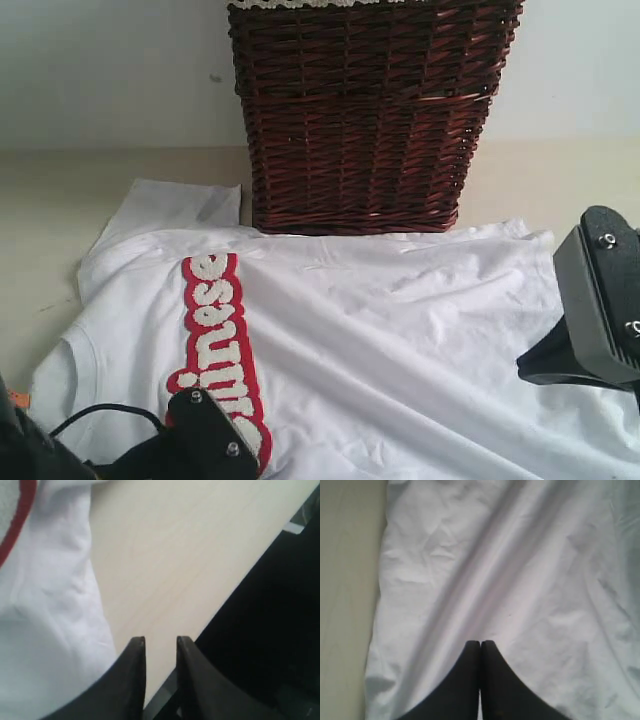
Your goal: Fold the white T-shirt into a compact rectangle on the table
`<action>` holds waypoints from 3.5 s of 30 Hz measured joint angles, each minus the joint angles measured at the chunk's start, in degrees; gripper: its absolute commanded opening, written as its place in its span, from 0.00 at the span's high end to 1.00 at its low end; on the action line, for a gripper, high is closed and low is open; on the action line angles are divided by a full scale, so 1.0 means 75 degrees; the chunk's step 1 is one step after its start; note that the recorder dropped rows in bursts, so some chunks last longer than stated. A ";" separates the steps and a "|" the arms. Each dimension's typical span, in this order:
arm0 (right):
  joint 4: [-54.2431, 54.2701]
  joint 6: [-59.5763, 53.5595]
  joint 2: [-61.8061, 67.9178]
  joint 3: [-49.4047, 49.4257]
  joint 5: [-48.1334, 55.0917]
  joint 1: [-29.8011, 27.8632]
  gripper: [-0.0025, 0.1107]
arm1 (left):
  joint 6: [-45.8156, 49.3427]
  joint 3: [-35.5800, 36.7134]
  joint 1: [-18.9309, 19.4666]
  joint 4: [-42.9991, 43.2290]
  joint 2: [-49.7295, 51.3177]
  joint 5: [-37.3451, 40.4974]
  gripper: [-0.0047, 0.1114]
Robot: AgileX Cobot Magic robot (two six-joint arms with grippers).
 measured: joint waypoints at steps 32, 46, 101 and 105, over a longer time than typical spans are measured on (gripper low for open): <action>-0.0894 0.5777 -0.8227 0.2309 -0.3108 0.0000 0.57 | -1.0329 -0.0933 -0.0618 1.5519 -0.3702 0.3073 0.96; -0.1535 0.6165 -0.8264 0.2467 -0.1131 0.0000 0.55 | -0.6545 -0.1582 -0.0618 1.2953 -0.5933 0.1789 0.96; -0.1548 0.6212 -0.8264 0.2467 -0.1104 0.0000 0.55 | -0.1996 0.1383 -0.0618 0.2288 0.0086 -0.2096 0.96; -0.1548 0.6212 -0.8264 0.2467 -0.1104 0.0000 0.55 | -0.1924 0.1383 -0.0618 0.2595 0.0086 -0.1779 0.96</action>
